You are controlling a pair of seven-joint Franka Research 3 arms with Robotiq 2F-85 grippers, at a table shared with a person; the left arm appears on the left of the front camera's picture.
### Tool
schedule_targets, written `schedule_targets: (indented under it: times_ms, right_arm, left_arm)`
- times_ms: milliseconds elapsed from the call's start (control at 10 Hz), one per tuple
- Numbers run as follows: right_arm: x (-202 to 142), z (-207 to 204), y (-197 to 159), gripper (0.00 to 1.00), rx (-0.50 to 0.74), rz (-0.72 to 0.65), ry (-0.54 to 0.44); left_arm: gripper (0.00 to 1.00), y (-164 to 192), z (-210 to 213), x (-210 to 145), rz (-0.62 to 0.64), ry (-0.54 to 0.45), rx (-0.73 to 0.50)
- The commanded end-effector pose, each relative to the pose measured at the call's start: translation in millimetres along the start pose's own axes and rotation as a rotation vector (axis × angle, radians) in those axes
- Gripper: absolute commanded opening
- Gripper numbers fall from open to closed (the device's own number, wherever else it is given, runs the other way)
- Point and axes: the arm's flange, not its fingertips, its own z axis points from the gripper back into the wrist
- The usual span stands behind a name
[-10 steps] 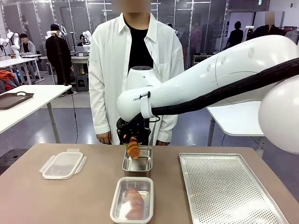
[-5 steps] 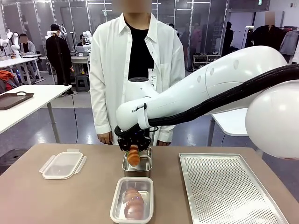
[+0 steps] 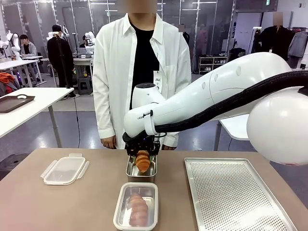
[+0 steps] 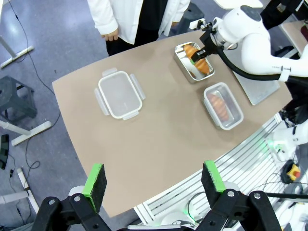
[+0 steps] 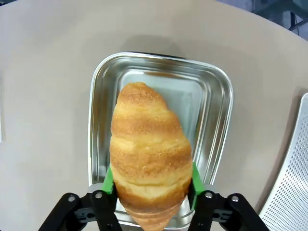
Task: Place the bread into the airtight container.
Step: Pick up a Butter Roll and place it into an empty Airtight Container.
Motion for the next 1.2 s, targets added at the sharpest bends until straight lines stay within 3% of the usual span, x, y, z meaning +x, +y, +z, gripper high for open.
schedule_targets:
  times_ms: [0, 400, 500, 1100]
  right_arm:
    - [0.1, 4.1, -3.0, 1.00, -0.002, -0.021, -0.034]
    - [6.6, -0.2, -21.6, 1.00, 0.036, -0.018, -0.020]
    - [5.8, 2.1, -6.1, 1.00, 0.007, -0.011, -0.014]
    - [5.8, 2.1, -6.1, 1.00, 0.007, -0.011, -0.014]
  left_arm:
    - [1.00, 0.1, 1.8, 1.0, -0.014, -0.001, -0.002]
    - [1.00, 0.1, 1.8, 1.0, -0.014, -0.001, -0.002]
    - [1.00, 0.1, 1.8, 1.0, -0.014, -0.001, -0.002]
    - [1.00, 0.1, 1.8, 1.0, -0.014, -0.001, -0.002]
